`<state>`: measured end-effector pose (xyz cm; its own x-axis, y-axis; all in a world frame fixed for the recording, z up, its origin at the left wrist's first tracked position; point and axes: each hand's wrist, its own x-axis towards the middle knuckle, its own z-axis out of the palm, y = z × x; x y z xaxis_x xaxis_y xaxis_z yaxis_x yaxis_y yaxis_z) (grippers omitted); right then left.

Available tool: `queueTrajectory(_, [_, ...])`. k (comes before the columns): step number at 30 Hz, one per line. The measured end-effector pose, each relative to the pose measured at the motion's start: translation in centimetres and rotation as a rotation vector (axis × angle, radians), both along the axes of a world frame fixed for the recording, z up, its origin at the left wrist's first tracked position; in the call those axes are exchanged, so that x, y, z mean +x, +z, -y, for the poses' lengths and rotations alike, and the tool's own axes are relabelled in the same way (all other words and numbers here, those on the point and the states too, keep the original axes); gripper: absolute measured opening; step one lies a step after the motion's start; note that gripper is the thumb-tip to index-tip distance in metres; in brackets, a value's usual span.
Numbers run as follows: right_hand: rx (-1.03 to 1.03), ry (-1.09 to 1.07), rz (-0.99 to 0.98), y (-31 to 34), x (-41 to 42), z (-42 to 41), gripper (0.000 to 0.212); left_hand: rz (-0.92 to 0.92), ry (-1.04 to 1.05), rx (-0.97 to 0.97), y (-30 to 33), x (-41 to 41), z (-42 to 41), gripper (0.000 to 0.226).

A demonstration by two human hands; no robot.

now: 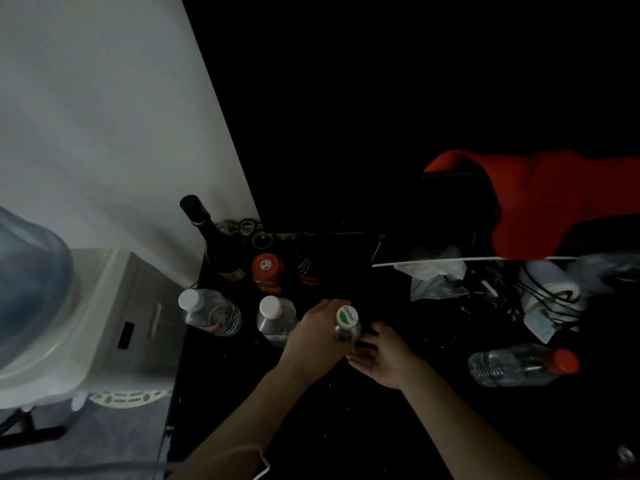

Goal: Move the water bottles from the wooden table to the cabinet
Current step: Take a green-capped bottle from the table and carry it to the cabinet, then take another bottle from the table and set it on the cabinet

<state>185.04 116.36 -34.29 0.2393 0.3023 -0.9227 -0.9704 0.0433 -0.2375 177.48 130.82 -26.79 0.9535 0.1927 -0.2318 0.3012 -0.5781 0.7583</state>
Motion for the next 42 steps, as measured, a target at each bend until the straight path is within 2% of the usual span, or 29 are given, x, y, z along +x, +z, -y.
queueTrajectory(3, [-0.013, 0.020, 0.010, 1.0, 0.0, 0.2, 0.045, 0.031, 0.010, 0.035, 1.0, -0.3, 0.1, 0.038])
queueTrajectory(6, [-0.017, 0.042, 0.049, 2.2, -0.7, 0.6, 0.048, 0.022, -0.003, 0.102, 2.4, -1.2, 0.3, 0.047])
queueTrajectory(11, [0.020, 0.091, 0.097, 5.5, -2.6, 1.9, 0.042, 0.047, -0.035, 0.318, 4.9, -3.5, -0.7, 0.061])
queueTrajectory(18, [-0.016, 0.185, 0.290, 11.3, -5.6, 3.2, 0.037, 0.065, -0.049, 0.548, 9.0, -7.0, -1.3, 0.053])
queueTrajectory(23, [-0.127, 0.329, 0.544, 16.2, -9.1, 3.7, 0.034, 0.123, -0.090, 0.657, 12.8, -9.8, -0.8, 0.050])
queueTrajectory(27, [-0.270, 0.466, 0.847, 20.0, -14.0, 4.0, 0.020, 0.180, -0.096, 0.742, 15.7, -14.3, -0.7, 0.047])
queueTrajectory(30, [-0.418, 0.520, 1.140, 22.0, -18.4, 4.2, 0.031, 0.200, -0.070, 0.716, 17.6, -18.9, -0.8, 0.044])
queueTrajectory(35, [-0.478, 0.659, 1.372, 24.6, -25.2, 3.2, 0.044, 0.188, -0.011, 0.798, 20.8, -26.0, -2.0, 0.049])
queueTrajectory(42, [-0.566, 0.813, 1.723, 29.3, -30.0, 0.4, 0.038, 0.124, 0.092, 0.819, 23.9, -33.8, -2.9, 0.053])
